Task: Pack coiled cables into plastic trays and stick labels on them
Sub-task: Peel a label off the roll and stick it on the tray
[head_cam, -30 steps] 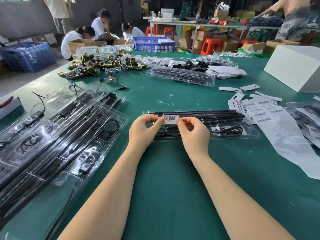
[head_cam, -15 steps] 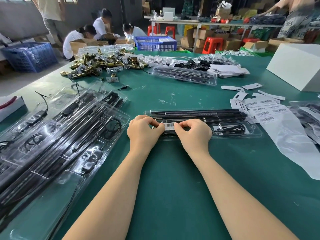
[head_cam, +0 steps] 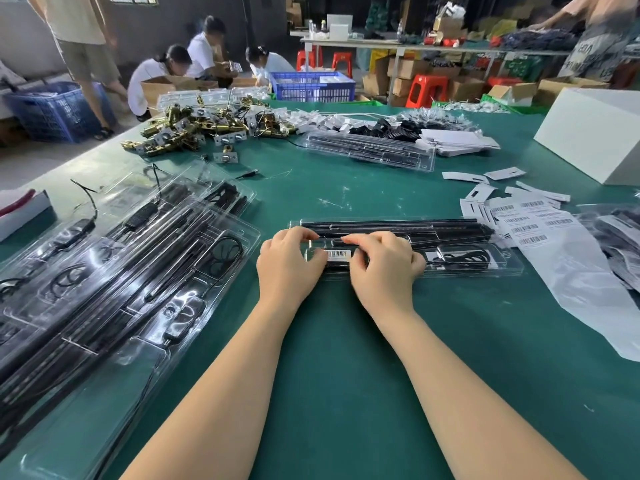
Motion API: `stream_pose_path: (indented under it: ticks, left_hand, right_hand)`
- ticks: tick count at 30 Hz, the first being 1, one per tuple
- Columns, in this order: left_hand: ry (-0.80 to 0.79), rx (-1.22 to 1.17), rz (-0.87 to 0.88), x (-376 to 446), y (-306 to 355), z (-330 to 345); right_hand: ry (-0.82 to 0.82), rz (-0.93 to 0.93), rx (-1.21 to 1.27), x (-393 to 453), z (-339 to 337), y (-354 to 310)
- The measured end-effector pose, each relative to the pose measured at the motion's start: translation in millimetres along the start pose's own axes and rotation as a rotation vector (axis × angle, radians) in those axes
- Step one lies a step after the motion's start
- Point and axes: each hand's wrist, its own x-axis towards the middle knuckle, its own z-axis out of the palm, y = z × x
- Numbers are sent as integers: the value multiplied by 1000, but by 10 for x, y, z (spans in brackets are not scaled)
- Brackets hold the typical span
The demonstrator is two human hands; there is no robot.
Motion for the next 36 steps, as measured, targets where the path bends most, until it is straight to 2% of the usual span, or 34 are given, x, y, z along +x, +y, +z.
stream_pose_path:
  ticks: [2, 4, 6, 9, 12, 14, 16, 17, 20, 23, 25, 27, 30, 33, 36]
  left_hand:
    - [62, 57, 105, -33, 23, 20]
    - [43, 72, 114, -31, 24, 35]
    - [1, 35, 75, -13, 3, 37]
    - [19, 81, 88, -44, -5, 21]
    - [28, 175, 280, -76, 39, 23]
    - [-34, 204, 447, -81, 75, 61]
    - [-127, 196, 498, -102, 117, 93]
    - [-169, 192, 479, -111, 123, 108]
    - [-225, 184, 429, -100, 94, 114]
    - [-247, 142, 407, -75, 84, 84]
    - [-246, 109, 394, -61, 70, 75]
    - [-229, 53, 376, -54, 46, 64]
    - [-191, -75, 370, -36, 9, 39]
    - [-176, -166, 384, -18, -6, 43]
    - [-183, -222, 378, 4, -24, 62]
  right_hand:
    - [-55, -87, -119, -39, -3, -28]
    - [-79, -78, -212, -76, -38, -29]
    - [-109, -7, -278, -86, -102, 4]
    - [-208, 159, -379, -13, -275, 153]
    - [-298, 367, -436, 185, -564, 441]
    - [-221, 439, -473, 293, -771, 694]
    - [-174, 479, -490, 363, -951, 935]
    - [-203, 521, -466, 391, -1026, 1036]
    - [-300, 665, -261, 481, -1153, 1275]
    - [-250, 706, 62, 607, -1200, 1345]
    - [-210, 821, 282, 682, -1251, 1348]
    - [-213, 920, 370, 718, -1333, 1376]
    - [-315, 973, 506, 735, -1466, 1397]
    - [-433, 1016, 832, 713, -1594, 1401]
    - [-504, 967, 1007, 657, -1686, 1425]
